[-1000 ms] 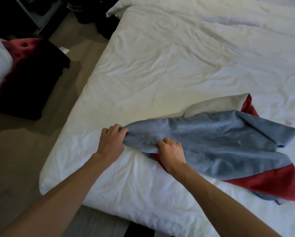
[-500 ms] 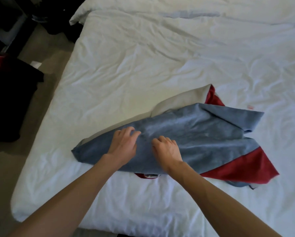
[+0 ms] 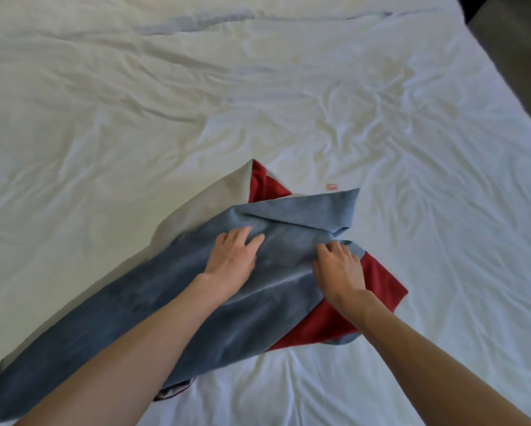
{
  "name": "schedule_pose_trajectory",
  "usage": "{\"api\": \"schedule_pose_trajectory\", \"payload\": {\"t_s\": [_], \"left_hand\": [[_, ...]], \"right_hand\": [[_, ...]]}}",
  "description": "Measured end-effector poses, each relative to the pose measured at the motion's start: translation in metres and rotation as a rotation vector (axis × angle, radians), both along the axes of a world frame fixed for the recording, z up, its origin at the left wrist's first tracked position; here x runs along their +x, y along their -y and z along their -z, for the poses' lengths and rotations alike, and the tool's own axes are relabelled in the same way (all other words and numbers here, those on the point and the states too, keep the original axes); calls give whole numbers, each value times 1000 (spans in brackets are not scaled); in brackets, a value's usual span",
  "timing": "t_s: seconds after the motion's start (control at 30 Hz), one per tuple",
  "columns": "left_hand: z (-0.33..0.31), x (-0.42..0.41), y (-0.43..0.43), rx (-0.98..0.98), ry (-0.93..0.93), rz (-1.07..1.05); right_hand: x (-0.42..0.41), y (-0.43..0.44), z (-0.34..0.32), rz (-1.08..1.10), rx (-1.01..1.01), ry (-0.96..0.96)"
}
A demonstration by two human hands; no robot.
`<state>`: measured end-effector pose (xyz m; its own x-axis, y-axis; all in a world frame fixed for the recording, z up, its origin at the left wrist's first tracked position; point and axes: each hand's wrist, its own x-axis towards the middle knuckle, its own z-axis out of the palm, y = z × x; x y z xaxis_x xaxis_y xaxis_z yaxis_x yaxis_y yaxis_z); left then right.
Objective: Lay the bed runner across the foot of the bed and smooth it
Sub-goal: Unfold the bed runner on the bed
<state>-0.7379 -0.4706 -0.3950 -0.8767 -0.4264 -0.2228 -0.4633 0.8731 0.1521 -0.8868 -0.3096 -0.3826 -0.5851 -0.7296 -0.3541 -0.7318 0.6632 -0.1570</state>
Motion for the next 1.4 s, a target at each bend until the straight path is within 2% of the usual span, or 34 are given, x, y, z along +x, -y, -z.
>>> {"api": "schedule_pose_trajectory", "payload": {"t_s": [0.17,0.4,0.53,0.67,0.83,1.0,1.4], "left_hand": [[15,-61,-6,-47,26,75],[29,-116,-1,-127,42,-23],[31,-122,-11,-153,-6,8],[27,-130,-20,-127,22,3],[7,-144,-32,-58,-42,-86],[-22,-140,-54,-82,-105,-145],[-77,-110,-134,-2,-264,-13]], "right_hand": [[-22,-34,28,123,73,62],[-49,-66,61,434,61,102],[-68,-85,76,448,108,178],[-71,-94,84,454,132,113],[-52,-110,67,494,-45,-13],[-35,-145,34,429,-73,-97],[26,-240,-34,578,-101,-213]]}}
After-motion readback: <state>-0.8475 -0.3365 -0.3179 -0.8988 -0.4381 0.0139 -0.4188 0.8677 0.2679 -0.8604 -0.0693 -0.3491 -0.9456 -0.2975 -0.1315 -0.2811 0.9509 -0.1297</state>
